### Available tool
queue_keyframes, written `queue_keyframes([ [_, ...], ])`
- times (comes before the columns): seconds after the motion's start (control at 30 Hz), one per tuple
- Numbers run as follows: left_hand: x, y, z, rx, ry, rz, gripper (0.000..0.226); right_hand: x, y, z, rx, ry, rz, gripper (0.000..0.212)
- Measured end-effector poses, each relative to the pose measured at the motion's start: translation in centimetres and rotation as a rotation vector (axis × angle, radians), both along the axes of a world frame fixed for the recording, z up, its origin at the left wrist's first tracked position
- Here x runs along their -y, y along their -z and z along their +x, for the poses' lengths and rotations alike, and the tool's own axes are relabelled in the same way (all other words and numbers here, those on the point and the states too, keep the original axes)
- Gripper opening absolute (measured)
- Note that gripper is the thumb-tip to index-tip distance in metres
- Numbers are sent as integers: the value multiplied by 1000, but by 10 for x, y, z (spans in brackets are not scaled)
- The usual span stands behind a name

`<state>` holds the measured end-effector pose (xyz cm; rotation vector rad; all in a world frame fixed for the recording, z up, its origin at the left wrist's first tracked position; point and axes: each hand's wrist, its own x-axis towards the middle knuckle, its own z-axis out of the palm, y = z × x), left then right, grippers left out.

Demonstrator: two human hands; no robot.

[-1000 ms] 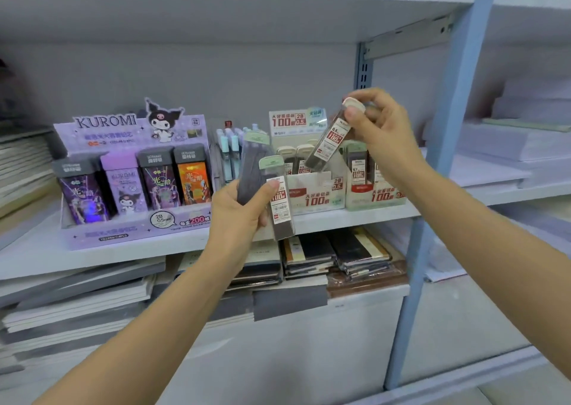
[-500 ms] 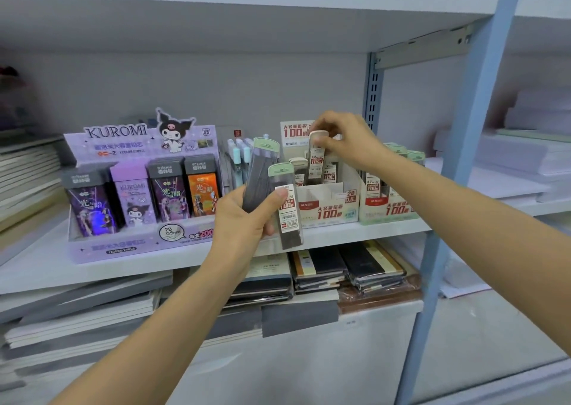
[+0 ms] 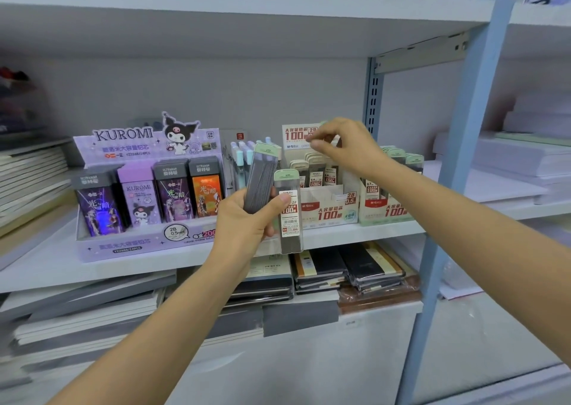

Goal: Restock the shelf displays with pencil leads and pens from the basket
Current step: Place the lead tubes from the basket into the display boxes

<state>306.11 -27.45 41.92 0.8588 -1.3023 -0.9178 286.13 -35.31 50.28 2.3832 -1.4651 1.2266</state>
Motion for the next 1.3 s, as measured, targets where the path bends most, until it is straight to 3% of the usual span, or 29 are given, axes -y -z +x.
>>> queue_keyframes([
  [0.1,0,-1,-6,25,9,3,14,-32,-2,3,275,-330,176,27],
  [0.23,-3,-3,-16,38,55,-36,13,-57,11,6,156,-487,433,20],
  [0.4,-6,-5,-24,-49,145,137,54,-58,19,-9,290,-486,465,17],
  [0.77,-9,-4,-43,31,202,92,15,-77,10,-52,401,-473,398,11],
  [0.97,-15,0,-60,72,267,8,14,-83,16,-62,429,-478,362,7],
  [1.1,-20,1,-76,64,387,46,19,-82,27,-67,465,-443,329,17],
  [1.2,-23,3,-89,144,400,-29,20,-84,32,-72,401,-423,346,30],
  [1.3,-19,0,-100,201,359,-65,20,-88,25,-85,311,-390,383,20],
])
